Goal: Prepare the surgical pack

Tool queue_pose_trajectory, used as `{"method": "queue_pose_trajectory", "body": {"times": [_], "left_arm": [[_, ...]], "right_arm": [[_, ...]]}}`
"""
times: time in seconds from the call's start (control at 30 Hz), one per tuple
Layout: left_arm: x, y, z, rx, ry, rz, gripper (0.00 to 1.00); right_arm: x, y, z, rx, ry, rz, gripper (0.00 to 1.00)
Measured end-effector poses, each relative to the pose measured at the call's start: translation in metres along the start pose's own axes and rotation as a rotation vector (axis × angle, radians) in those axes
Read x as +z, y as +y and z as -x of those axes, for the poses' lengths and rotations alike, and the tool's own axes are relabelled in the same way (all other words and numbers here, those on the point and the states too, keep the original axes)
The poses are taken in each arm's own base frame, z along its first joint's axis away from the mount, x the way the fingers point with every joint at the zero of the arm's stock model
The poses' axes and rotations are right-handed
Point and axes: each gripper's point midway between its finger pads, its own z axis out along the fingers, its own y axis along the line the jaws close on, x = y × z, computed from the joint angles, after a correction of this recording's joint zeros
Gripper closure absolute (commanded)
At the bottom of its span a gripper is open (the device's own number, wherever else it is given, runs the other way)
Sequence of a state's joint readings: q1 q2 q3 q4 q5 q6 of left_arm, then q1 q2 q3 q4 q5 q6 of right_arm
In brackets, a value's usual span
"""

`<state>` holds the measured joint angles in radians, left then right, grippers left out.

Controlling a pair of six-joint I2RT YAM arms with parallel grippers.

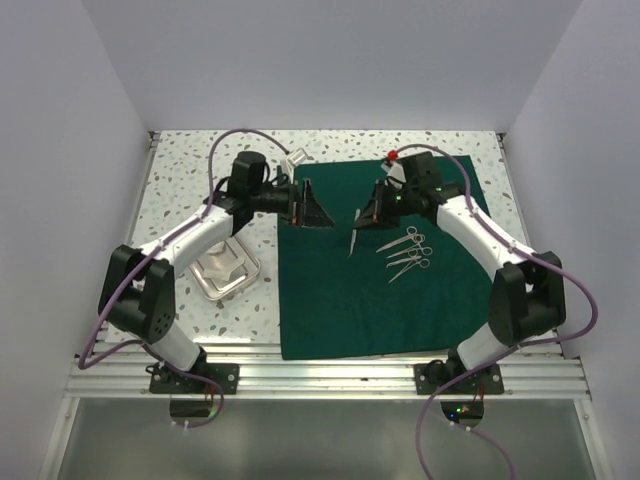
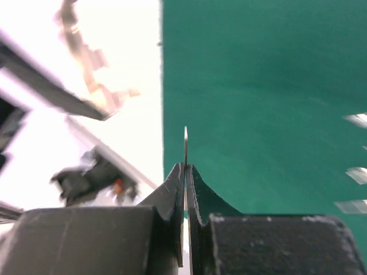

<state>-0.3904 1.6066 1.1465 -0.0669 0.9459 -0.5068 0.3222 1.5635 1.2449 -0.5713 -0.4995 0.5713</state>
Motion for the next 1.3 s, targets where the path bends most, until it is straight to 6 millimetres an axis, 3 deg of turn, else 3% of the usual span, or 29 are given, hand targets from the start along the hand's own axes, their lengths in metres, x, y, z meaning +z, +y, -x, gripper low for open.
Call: {"method": "queue_pose_trajectory", "body": {"times": [0.23,0.47,0.63,0.7,0.73,0.8,0.83,0.87,0.97,1.03,1.07,1.17,1.3], "left_arm": [[0.014,-0.019,-0.011,0.008,0.02,-0.077,0.17],[0.017,-0.015,-0.023,-0.029,0.041,-0.068,0.3],[0.019,-0.011,-0.034,-0.07,0.052,-0.08,0.59],[0.018,-0.017,-0.035,-0.087,0.051,-0.113,0.83],[0.018,-0.019,-0.035,-0.089,0.053,-0.127,1.0],[0.017,-0.024,-0.034,-0.09,0.048,-0.146,1.0],[0.016,-0.022,-0.034,-0.098,0.041,-0.139,1.0],[0.014,-0.017,-0.035,-0.111,0.03,-0.123,1.0],[-0.008,0.013,-0.038,-0.201,-0.024,-0.003,1.0],[-0.032,0.041,-0.036,-0.269,-0.077,0.123,1.0],[-0.047,0.059,-0.034,-0.303,-0.116,0.213,1.0],[-0.101,0.105,-0.033,-0.386,-0.227,0.502,1.0],[-0.154,0.138,-0.045,-0.459,-0.296,0.766,1.0]], "right_arm": [[0.013,0.067,-0.012,-0.124,0.08,0.32,1.0],[0.001,0.088,-0.01,-0.152,0.087,0.427,1.0],[-0.007,0.101,-0.009,-0.158,0.071,0.486,1.0],[-0.005,0.102,-0.011,-0.159,0.071,0.49,1.0],[-0.004,0.101,-0.011,-0.156,0.069,0.485,0.89],[-0.003,0.1,-0.011,-0.148,0.066,0.47,0.67],[-0.003,0.098,-0.01,-0.138,0.066,0.447,0.48],[-0.003,0.097,-0.008,-0.129,0.062,0.413,0.4],[0.0,0.078,0.011,-0.091,-0.003,0.213,0.23],[-0.001,0.055,0.023,-0.048,-0.048,0.067,0.25],[-0.003,0.039,0.027,-0.015,-0.062,-0.007,0.36],[-0.012,-0.025,0.029,0.133,-0.08,-0.265,0.4],[-0.025,-0.104,0.008,0.311,-0.062,-0.529,0.4]]}}
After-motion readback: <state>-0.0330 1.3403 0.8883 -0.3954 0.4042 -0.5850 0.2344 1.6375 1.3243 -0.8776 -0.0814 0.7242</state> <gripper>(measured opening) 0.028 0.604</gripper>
